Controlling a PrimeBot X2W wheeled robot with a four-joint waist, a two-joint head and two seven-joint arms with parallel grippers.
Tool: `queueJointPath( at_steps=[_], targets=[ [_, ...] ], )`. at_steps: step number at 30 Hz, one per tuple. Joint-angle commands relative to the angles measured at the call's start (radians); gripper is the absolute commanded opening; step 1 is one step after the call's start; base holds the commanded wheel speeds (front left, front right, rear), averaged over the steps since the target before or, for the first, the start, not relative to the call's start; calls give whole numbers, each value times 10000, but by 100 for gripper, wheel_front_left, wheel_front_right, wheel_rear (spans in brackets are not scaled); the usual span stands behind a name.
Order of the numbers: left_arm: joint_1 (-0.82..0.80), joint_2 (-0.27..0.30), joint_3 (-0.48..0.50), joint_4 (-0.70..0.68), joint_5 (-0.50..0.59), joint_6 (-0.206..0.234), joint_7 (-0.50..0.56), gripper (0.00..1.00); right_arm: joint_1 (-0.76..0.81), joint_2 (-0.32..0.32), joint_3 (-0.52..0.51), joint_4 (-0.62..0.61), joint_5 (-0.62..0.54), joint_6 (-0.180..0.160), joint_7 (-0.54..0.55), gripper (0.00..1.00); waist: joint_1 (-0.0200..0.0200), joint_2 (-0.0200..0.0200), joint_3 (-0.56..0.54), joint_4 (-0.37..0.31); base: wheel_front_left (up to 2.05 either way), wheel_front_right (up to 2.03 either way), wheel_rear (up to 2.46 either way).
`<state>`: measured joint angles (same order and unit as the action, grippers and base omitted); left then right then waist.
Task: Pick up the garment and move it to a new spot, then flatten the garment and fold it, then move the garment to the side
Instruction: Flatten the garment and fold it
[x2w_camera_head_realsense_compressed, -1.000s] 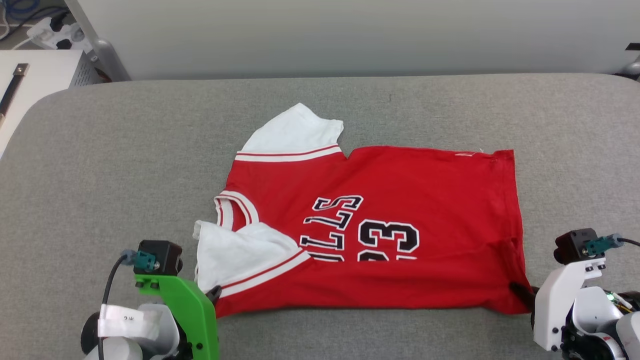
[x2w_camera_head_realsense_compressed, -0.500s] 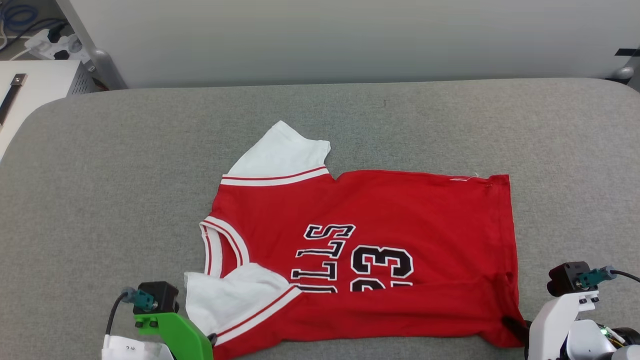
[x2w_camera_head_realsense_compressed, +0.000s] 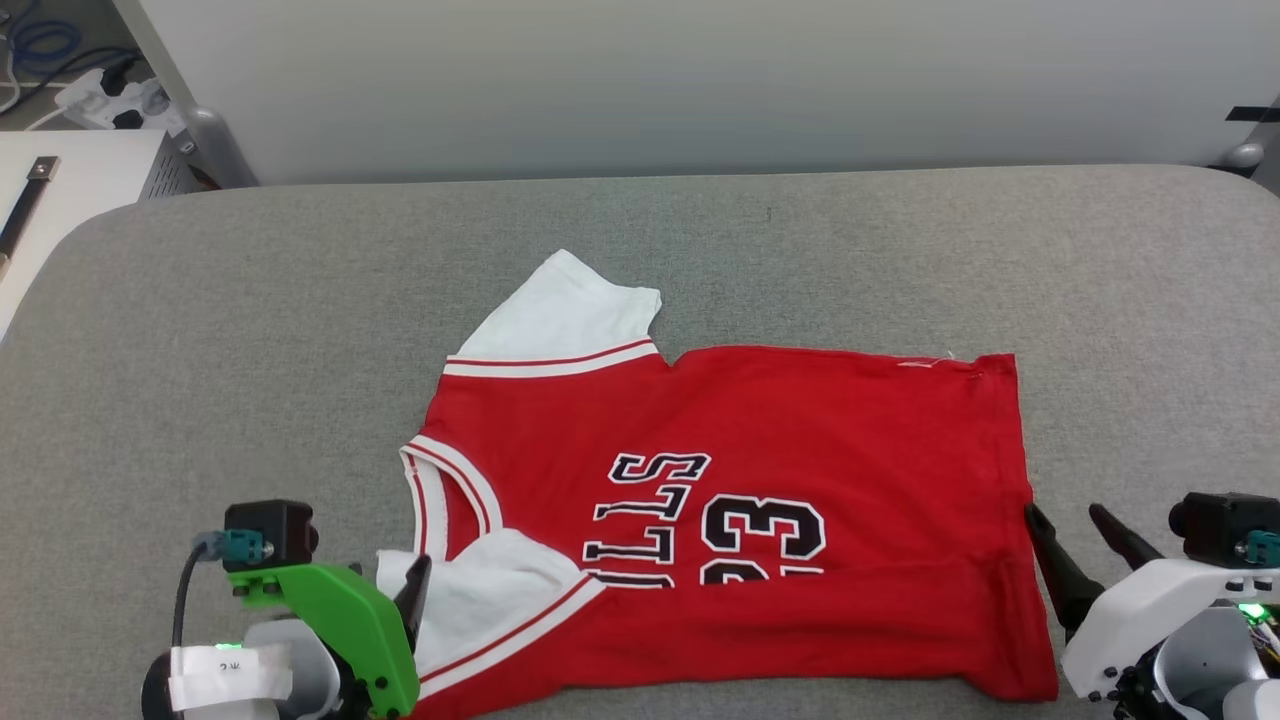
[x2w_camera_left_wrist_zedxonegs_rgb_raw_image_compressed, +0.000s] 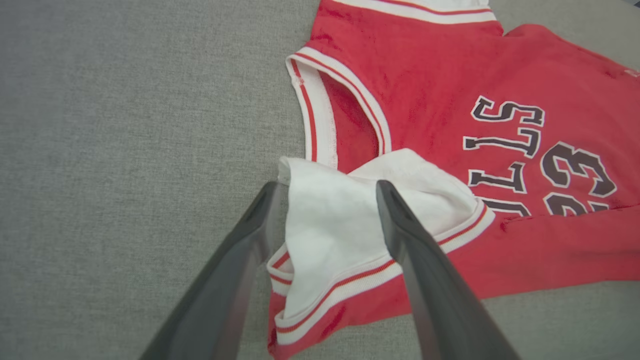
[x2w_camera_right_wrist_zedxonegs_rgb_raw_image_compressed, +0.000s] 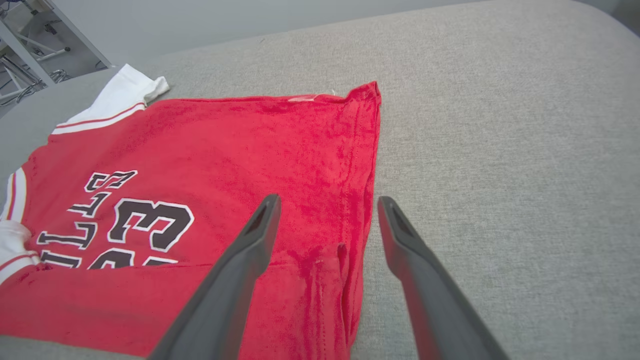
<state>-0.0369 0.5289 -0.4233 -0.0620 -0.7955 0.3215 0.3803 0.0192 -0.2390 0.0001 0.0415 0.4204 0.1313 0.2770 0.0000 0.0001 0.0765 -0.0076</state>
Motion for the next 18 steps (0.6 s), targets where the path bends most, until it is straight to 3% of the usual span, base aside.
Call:
queueJointPath(
  at_steps=[1,9,18],
  targets=[
    [-281,-92,78,-60,185,49,-293,100,-48,208,-168,-190,-311,-6,-396,100,0,-1,-20,-19,0,0,0],
    [-1398,-534,385,-177,1083,-99,-2347,100,-562,896,-862,-1269,-1677,-6,-1959,100,0,-1,485,-234,0,0,0],
    [-3152,-850,393,616,1665,-418,-3279,100,-1531,987,-531,-2117,-1877,-6,-2759,100,0,-1,2022,-857,0,0,0]
  ],
)
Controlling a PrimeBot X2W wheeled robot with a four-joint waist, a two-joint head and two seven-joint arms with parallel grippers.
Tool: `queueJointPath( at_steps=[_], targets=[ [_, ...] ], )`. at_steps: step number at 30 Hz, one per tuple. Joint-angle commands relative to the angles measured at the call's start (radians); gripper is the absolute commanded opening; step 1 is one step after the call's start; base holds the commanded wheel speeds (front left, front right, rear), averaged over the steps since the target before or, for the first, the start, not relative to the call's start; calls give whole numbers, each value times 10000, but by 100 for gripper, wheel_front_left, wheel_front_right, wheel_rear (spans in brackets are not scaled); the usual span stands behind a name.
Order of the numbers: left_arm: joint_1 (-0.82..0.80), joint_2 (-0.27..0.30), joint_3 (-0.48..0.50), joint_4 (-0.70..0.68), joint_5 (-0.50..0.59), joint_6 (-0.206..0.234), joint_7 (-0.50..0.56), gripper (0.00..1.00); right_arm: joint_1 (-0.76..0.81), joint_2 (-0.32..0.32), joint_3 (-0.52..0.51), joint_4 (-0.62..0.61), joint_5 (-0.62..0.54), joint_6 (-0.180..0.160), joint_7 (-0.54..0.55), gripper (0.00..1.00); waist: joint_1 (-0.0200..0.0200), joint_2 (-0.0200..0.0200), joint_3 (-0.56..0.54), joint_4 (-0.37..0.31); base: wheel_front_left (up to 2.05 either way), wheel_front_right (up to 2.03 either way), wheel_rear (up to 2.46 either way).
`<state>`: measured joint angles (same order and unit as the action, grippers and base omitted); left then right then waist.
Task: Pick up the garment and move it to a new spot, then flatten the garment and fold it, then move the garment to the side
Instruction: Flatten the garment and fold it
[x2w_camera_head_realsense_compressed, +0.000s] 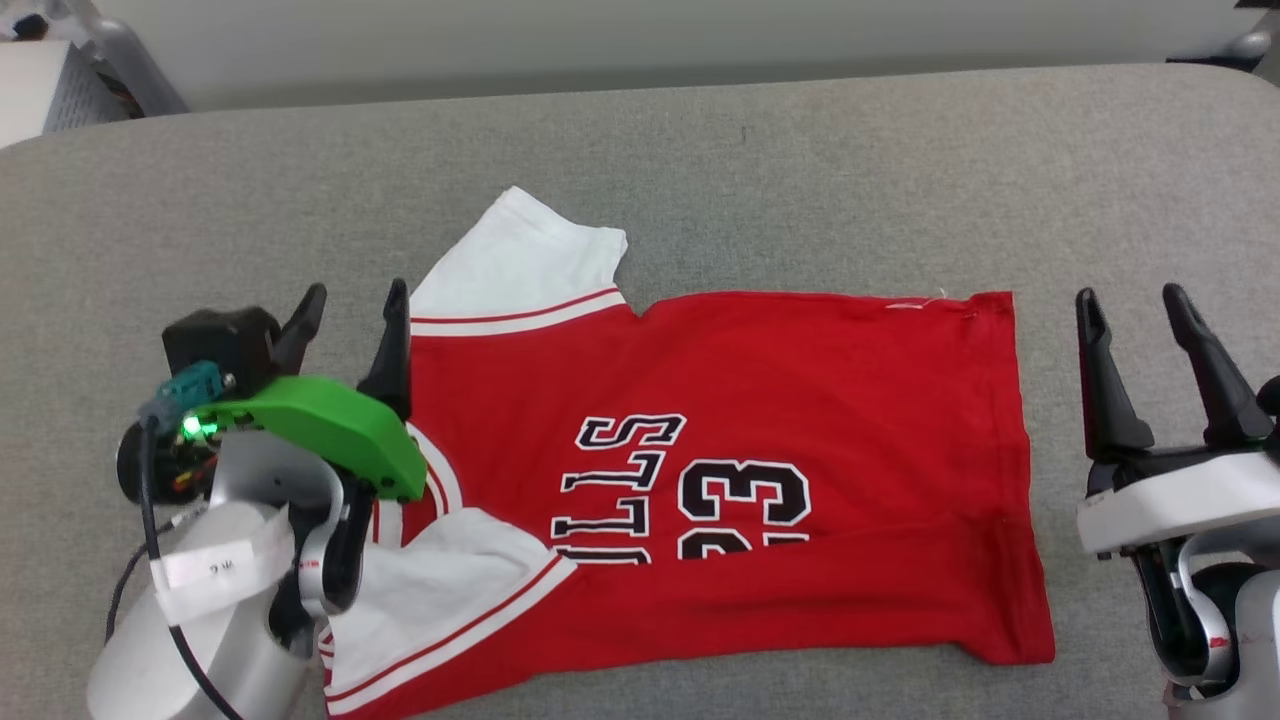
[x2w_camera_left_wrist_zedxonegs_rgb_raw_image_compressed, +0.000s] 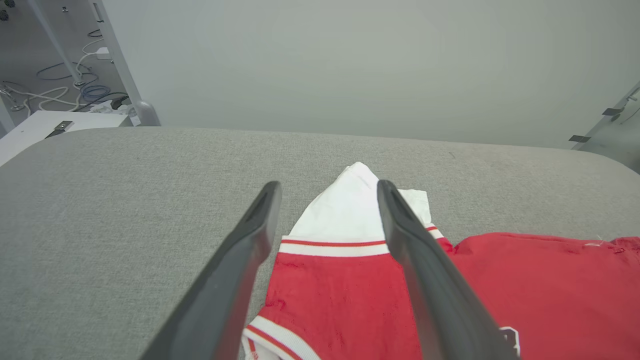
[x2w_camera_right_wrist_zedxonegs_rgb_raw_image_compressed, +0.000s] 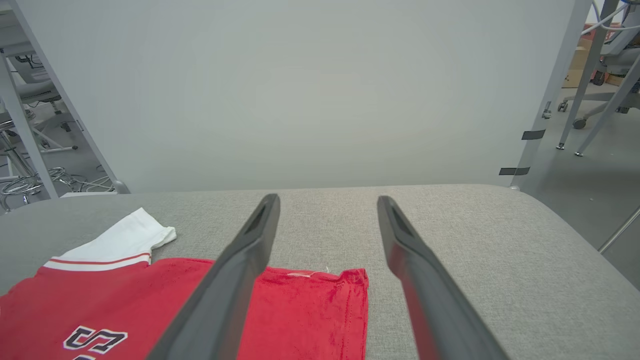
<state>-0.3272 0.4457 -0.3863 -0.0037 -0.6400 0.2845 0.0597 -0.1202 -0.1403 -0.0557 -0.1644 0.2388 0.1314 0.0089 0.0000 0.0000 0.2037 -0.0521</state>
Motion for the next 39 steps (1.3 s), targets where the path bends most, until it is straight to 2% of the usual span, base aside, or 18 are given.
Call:
queueJointPath(
  at_steps=[1,5,9,14,17,22,26,32,34,35,36,39],
  targets=[
    [-565,-55,31,197,141,-153,-165,100,-267,6,64,-104,-56,-7,-205,100,0,0,939,-491,0,0,0],
    [-1704,-1,-33,923,184,-640,-74,100,-629,15,194,-60,6,-7,-461,100,0,0,1593,-823,0,0,0],
    [-2893,143,-127,1728,-15,-1273,543,100,-924,45,344,138,118,-7,-716,100,0,0,2106,-1180,0,0,0],
    [-4365,309,-362,2905,-584,-2175,2136,100,-1212,42,541,516,205,-7,-985,100,0,0,2570,-1546,0,0,0],
    [-5080,471,-567,3560,-737,-2497,3164,100,-1386,78,664,721,291,-7,-1134,100,0,0,2791,-1745,0,0,0],
    [-6067,757,-948,4545,-747,-2707,4808,100,-1598,103,855,1062,411,-7,-1308,100,0,0,3094,-2028,0,0,0],
    [-6542,991,-1169,5149,-582,-2662,5605,100,-1711,94,958,1270,503,-7,-1420,100,0,0,3285,-2196,0,0,0],
    [-6525,966,-1609,6049,-974,-2702,7709,100,-1796,-2,1023,1494,731,-7,-1464,100,0,0,3419,-2267,0,0,0],
    [-6443,874,-1684,6172,-1142,-2620,8252,41,-1849,-81,1017,1553,842,-7,-1420,100,0,0,3451,-2251,0,0,0],
    [-6406,845,-1742,6192,-1163,-2590,8429,29,-1881,-131,1028,1578,912,-7,-1385,100,0,0,3463,-2243,0,0,0],
    [-6385,819,-1789,6161,-1152,-2567,8483,0,-1922,-200,1046,1605,986,-7,-1337,100,0,0,3477,-2236,0,0,0],
    [-6345,709,-1810,6113,-1177,-2475,8468,0,-2030,-432,1149,1714,1277,-7,-1053,100,0,0,3477,-2178,0,0,0]
  ],
)
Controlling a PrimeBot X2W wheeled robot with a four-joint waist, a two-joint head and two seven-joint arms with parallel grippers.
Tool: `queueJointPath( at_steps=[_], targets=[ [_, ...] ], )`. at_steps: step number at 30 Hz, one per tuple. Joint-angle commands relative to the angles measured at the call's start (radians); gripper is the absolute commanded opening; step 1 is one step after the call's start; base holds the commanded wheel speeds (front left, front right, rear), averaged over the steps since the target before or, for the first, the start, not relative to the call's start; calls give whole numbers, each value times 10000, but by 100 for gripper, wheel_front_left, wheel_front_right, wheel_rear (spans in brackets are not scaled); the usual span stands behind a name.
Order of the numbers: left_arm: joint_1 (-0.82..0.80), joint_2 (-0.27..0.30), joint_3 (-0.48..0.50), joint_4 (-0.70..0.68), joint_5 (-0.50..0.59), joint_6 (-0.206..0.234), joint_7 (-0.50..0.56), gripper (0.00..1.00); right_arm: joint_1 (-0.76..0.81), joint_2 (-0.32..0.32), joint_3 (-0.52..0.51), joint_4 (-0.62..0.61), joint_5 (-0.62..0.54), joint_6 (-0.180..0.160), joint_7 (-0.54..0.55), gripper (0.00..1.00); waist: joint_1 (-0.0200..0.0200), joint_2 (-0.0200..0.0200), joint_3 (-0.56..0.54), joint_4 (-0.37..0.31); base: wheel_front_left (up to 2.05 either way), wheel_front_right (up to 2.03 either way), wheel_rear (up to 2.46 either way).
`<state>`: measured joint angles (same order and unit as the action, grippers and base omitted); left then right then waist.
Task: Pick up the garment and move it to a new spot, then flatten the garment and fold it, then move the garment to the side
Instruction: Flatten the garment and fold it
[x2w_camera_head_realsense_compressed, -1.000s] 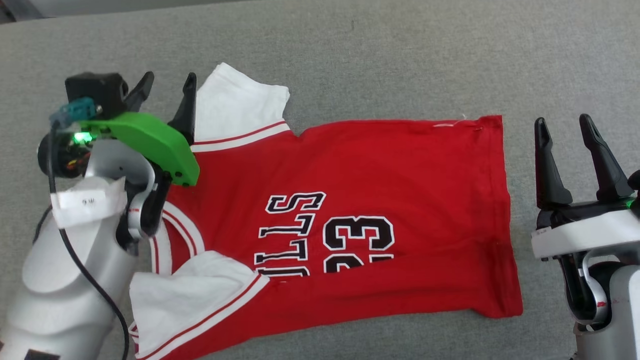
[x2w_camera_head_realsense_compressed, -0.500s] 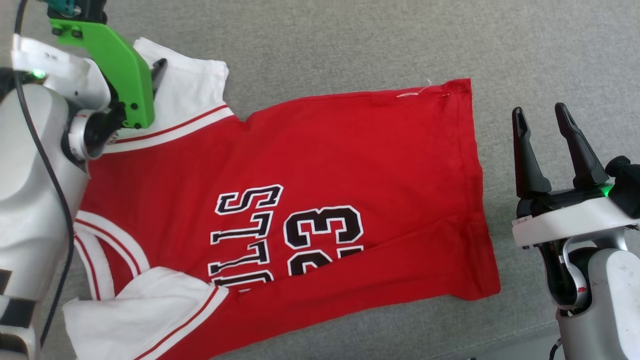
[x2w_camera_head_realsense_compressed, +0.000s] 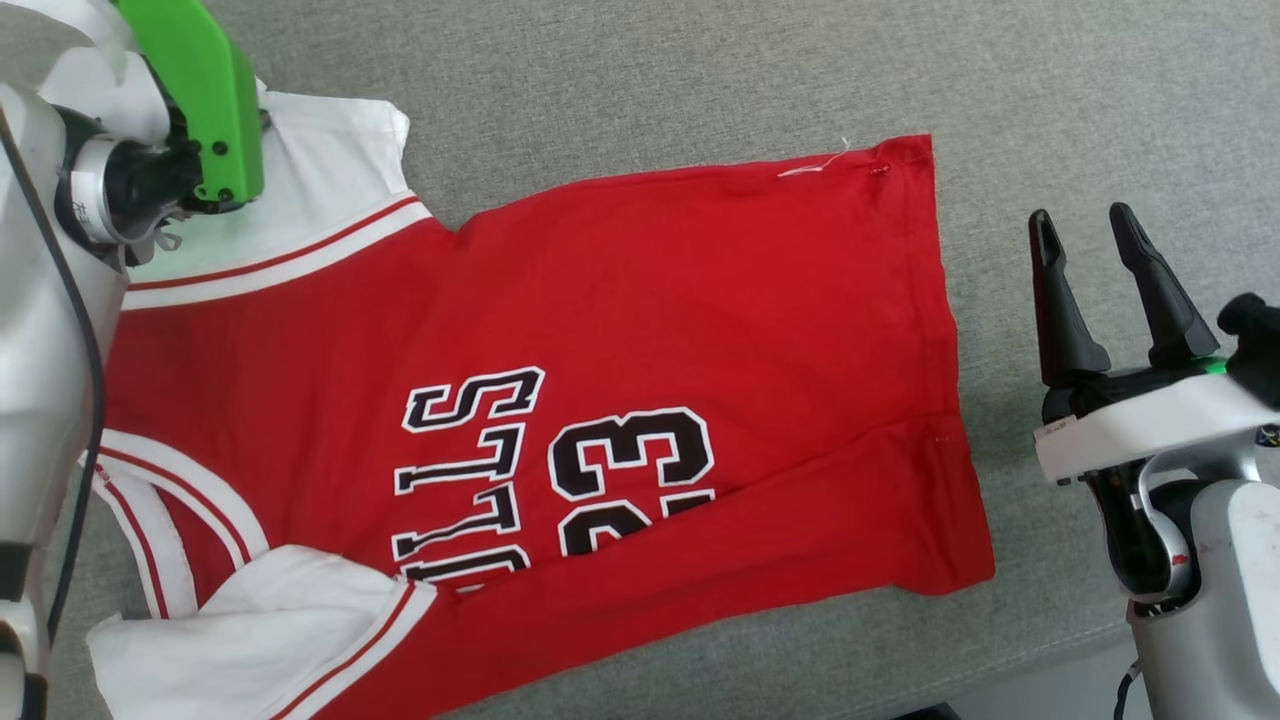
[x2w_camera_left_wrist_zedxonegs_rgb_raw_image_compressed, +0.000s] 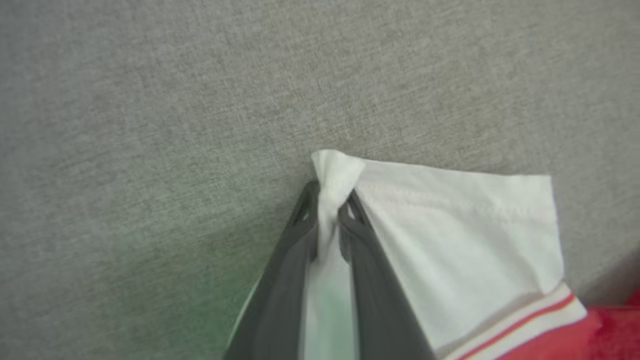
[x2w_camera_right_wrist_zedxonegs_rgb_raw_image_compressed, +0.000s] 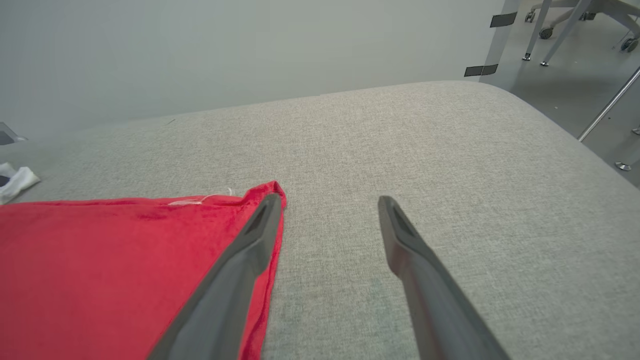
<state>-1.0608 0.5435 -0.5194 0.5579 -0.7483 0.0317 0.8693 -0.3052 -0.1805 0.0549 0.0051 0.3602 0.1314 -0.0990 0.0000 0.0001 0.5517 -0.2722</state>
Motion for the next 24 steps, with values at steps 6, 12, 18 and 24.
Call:
queueJointPath(
  at_steps=[6,12,18,24],
  targets=[
    [669,-435,-300,320,54,143,-600,0,-675,-957,478,535,1085,-7,1199,100,0,-1,-231,297,0,0,0],
    [388,-838,18,241,-82,181,-1582,0,-1419,-1867,1118,1011,1955,-7,2840,100,0,-1,-521,805,0,0,0],
    [192,-1093,10,-116,-71,9,-2111,0,-2232,-2648,1740,1353,2818,-7,4783,100,0,-1,-609,1416,0,0,0],
    [90,-1320,-114,-516,-58,-148,-2335,0,-3124,-3197,2374,1690,3069,-7,5941,100,0,-1,-453,1969,0,0,0]
  ],
)
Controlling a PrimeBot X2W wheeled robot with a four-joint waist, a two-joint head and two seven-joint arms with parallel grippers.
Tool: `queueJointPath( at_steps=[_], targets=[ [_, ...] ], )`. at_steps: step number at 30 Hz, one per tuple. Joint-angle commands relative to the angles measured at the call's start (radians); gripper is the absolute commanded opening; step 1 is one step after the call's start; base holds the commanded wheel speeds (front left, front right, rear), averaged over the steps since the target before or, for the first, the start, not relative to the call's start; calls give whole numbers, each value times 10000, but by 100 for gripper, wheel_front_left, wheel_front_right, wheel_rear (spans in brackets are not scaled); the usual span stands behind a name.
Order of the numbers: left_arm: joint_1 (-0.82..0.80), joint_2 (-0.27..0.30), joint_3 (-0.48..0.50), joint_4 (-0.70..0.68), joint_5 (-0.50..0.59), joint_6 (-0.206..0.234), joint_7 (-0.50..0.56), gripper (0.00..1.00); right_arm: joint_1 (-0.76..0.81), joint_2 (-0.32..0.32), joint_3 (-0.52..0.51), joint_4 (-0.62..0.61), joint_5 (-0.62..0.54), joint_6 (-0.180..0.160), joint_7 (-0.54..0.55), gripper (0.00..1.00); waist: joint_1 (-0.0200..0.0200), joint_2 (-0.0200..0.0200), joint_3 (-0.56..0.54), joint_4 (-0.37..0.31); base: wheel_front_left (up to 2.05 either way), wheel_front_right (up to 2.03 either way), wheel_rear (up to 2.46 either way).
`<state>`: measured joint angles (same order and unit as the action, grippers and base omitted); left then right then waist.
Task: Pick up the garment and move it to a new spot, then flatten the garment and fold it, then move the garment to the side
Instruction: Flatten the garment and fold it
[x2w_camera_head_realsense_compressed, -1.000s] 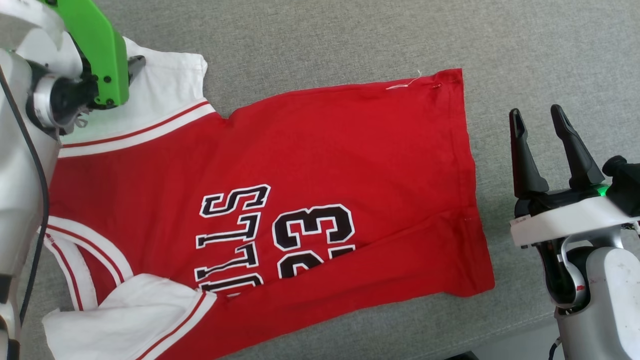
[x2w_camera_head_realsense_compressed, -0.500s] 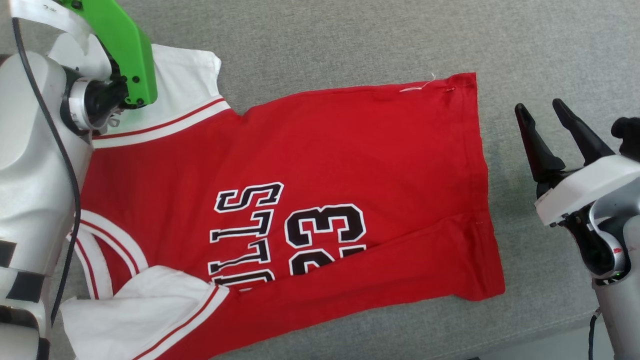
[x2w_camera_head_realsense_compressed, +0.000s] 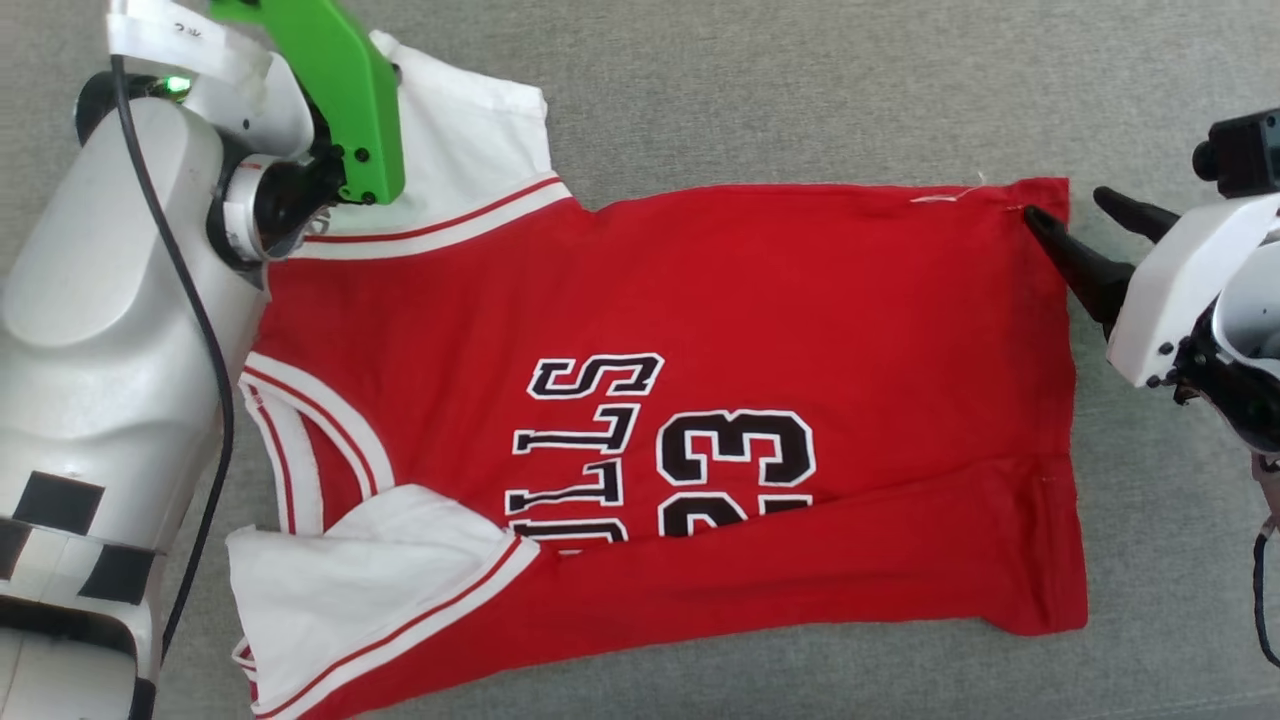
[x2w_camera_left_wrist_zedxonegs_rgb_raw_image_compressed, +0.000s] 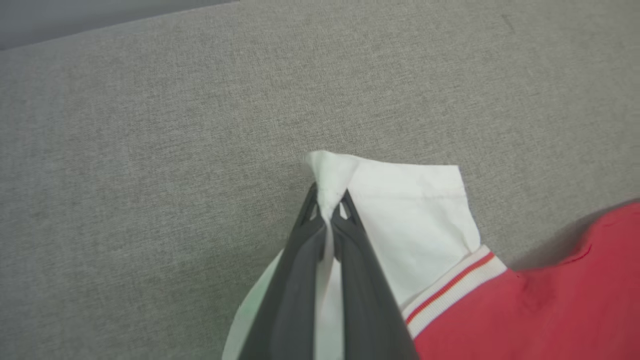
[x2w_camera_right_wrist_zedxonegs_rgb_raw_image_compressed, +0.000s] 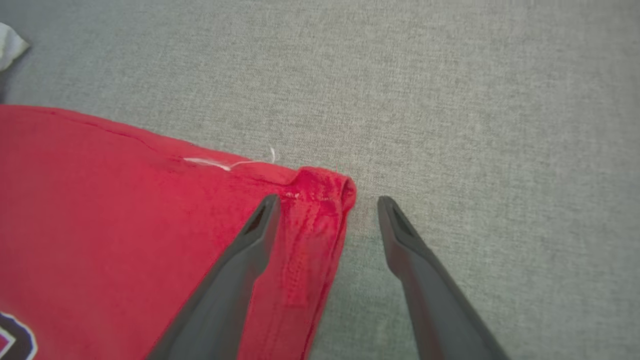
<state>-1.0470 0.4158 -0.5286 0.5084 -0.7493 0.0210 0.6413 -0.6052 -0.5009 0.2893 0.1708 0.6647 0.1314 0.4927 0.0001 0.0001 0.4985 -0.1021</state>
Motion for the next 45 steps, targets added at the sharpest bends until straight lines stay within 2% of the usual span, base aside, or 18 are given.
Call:
queueJointPath(
  at_steps=[1,6,11,14,18,24,25,28,38,45],
  targets=[
    [-82,-90,-39,-86,-43,-42,-88,0,-268,-63,132,114,20,-7,155,100,-1,-1,147,358,0,0,0],
    [-119,-225,-76,-229,-40,-91,-323,0,-699,-208,629,736,136,-7,759,100,-1,-1,332,578,0,0,0],
    [-44,-231,-89,-252,-63,-149,-493,0,-589,-276,1230,1356,369,-7,1830,100,-1,-1,345,637,0,0,0],
    [-10,-206,-109,-251,-75,-200,-548,0,-535,-251,1443,1609,588,-7,2377,0,-1,-1,320,653,0,0,0],
    [100,-173,-123,-225,-102,-258,-662,0,-689,-251,1456,1589,793,-7,2281,0,-1,-1,170,680,0,0,0],
    [552,-41,44,-303,-91,-174,-1366,0,-811,-371,751,1223,649,-7,838,0,-1,-1,-398,756,0,0,0],
    [1039,-62,214,-381,-253,-111,-1807,0,-453,-392,431,1095,591,-7,506,0,-1,-1,-761,800,0,0,0],
    [1710,-36,482,-500,-574,-77,-2206,0,87,-331,161,940,412,-7,303,0,-1,-1,-1174,826,0,0,0],
    [4538,305,1265,-1692,-1474,93,-3394,0,2169,308,-178,546,-26,-7,-381,0,-1,-1,-2421,833,0,0,0],
    [6966,597,1517,-2877,-1783,561,-3938,0,3537,737,-529,663,-60,-7,-583,0,-1,-1,-3079,913,0,0,0]
  ],
)
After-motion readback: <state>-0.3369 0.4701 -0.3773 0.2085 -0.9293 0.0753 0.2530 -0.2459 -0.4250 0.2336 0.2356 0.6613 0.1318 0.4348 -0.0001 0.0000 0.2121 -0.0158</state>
